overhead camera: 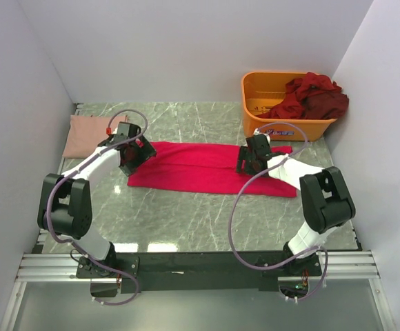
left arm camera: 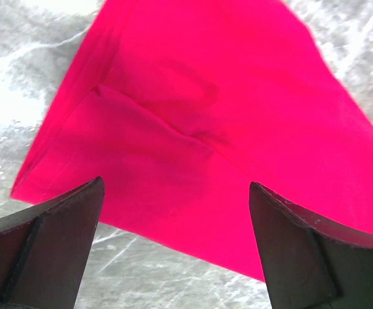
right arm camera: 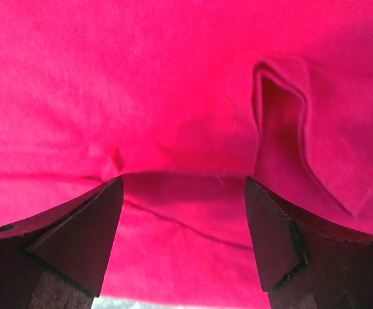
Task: Fold and stack the t-shirts
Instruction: Fold the tshirt
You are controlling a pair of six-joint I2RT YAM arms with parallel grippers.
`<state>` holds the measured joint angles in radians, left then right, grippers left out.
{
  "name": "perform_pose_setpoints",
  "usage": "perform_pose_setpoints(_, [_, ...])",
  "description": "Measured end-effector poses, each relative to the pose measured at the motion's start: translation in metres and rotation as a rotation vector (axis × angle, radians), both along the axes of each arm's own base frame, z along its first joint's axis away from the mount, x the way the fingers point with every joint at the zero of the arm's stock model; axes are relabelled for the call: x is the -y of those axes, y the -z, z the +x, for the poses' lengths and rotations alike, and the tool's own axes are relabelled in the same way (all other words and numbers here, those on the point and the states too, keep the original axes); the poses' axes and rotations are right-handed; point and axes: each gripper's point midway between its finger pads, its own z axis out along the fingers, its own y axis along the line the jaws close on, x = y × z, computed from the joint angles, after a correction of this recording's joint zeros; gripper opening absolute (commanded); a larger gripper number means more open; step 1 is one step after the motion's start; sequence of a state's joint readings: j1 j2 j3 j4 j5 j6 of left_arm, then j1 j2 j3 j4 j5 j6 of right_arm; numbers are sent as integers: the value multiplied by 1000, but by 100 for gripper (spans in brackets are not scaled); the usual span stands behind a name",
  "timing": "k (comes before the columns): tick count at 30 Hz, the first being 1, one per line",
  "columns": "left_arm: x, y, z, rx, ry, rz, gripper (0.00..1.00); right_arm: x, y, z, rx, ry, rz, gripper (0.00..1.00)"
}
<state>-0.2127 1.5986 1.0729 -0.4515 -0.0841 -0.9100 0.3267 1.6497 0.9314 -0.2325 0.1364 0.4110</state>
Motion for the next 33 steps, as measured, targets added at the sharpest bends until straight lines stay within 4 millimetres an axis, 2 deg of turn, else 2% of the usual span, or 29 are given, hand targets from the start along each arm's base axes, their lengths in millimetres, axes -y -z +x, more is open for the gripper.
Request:
perform_pose_setpoints(4, [-5,7,-9,-15,-10,19,99,-5,4,12,30,13,24,82])
perform_pose_setpoints(7, [-10,6,-15,-11,-21,35,99,-12,0,26,72,16,51,82])
perform_pose_setpoints(13, [-18,-9,-18,30,-45,60,99,-42,-34,79,254,6,124,82])
perform_pose_setpoints(17, [-25,-16,-22,49,-63,80,99,-60,-51,91,324,-25,147,82])
perform_pose_setpoints(20, [-27,-19,-26,60,-68,84,99,-64,-51,87,314,-37,140,82])
perform_pose_setpoints(23, [-25,-20,-24,70,-57,76,99,-57,-49,71,276,-33,116,82])
perform_pose_setpoints(28, [-15,-11,-12,64,-23,48,99,-27,-37,29,209,2,55,83])
perform_pose_setpoints(33, [-8,6,2,48,-10,34,99,-1,-13,14,118,46,19,83])
